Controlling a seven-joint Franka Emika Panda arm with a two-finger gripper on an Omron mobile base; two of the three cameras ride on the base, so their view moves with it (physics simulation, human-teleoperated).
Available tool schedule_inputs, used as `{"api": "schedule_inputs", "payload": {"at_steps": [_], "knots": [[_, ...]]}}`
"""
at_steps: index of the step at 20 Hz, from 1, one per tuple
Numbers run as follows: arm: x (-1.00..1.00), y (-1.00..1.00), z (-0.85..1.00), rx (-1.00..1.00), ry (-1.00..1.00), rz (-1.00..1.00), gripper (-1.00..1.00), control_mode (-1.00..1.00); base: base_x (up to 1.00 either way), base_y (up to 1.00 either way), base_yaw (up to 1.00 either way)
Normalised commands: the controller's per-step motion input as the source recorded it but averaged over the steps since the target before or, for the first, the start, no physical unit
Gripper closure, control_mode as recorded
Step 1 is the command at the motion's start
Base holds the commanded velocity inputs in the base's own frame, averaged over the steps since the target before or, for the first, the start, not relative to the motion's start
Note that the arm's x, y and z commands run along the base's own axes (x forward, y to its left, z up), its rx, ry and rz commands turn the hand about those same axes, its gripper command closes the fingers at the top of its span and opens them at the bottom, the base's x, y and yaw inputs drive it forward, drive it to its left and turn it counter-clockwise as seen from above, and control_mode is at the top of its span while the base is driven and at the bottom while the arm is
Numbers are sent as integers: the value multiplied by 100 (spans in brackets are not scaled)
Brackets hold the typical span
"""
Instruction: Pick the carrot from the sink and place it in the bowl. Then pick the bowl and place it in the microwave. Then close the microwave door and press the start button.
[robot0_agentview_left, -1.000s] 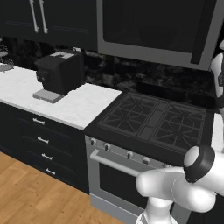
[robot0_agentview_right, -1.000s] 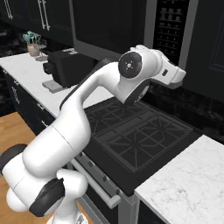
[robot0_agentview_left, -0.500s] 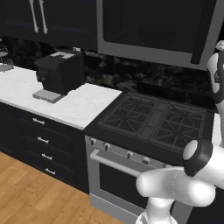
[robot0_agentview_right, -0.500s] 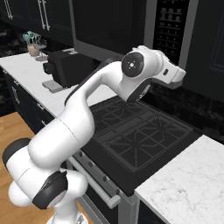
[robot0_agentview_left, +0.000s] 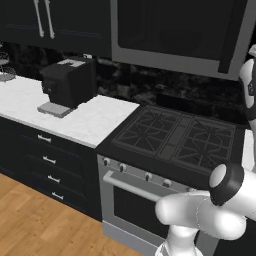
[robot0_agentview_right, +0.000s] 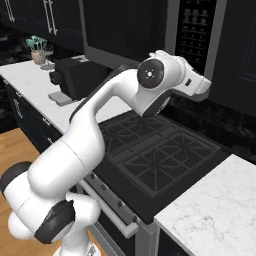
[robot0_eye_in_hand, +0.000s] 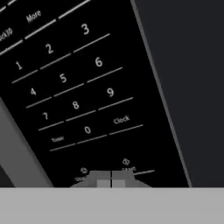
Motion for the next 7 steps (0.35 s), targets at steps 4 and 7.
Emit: {"api": "schedule_inputs", "payload": {"at_steps": [4, 7], "knots": [[-100, 59, 0, -4, -27, 1, 100, -100, 0, 0, 0], [-100, 43, 29, -1, -45, 2, 100, -100, 0, 0, 0]]}}
